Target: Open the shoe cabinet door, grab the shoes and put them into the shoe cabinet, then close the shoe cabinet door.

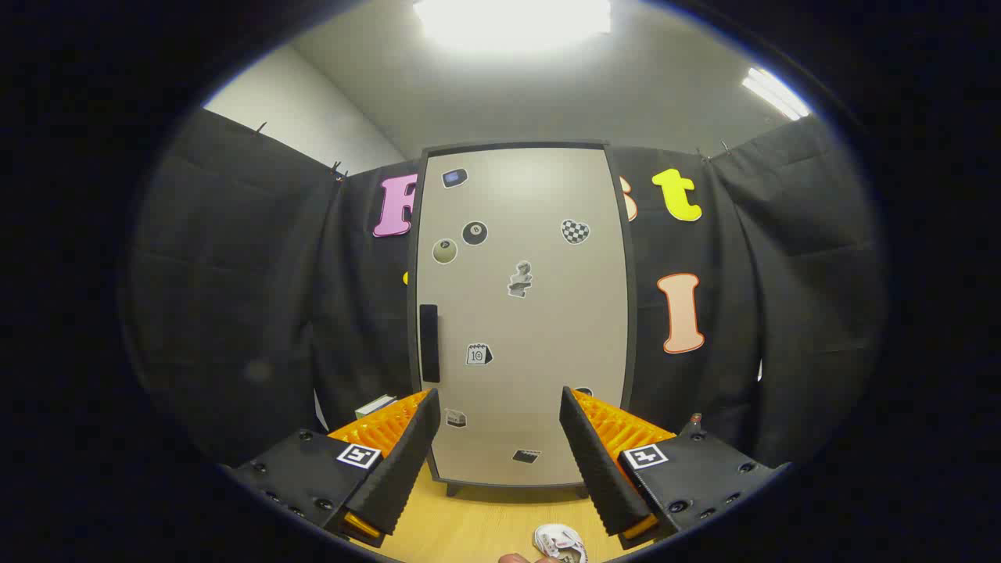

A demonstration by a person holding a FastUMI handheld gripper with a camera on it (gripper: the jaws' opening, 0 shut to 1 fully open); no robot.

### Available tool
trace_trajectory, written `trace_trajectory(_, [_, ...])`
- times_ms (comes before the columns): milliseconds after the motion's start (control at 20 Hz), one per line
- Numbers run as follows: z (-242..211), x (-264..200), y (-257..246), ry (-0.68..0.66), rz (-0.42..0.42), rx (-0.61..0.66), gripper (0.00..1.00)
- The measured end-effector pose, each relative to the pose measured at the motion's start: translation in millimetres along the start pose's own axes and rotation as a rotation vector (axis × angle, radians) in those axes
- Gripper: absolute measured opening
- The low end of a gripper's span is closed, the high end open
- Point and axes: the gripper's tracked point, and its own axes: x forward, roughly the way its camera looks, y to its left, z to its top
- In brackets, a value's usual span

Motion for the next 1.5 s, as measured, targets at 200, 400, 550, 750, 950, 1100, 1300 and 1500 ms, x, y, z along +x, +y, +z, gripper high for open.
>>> trace_trajectory(200, [3, -2, 9, 0.020, 0.004, -0.003, 0.97])
trace_trajectory(400, [5, 0, 5, 0.039, -0.022, -0.009, 0.97])
trace_trajectory(550, [12, 3, 1, 0.051, -0.036, 0.005, 0.97])
trace_trajectory(750, [17, 14, -8, 0.055, -0.053, -0.004, 0.97])
trace_trajectory(950, [9, 28, -7, 0.092, -0.044, 0.022, 0.97])
trace_trajectory(1100, [7, 41, -8, 0.107, -0.043, 0.031, 0.97])
trace_trajectory(1300, [-1, 55, -6, 0.135, -0.036, 0.041, 0.97])
trace_trajectory(1500, [-2, 72, 6, 0.149, -0.020, 0.064, 0.97])
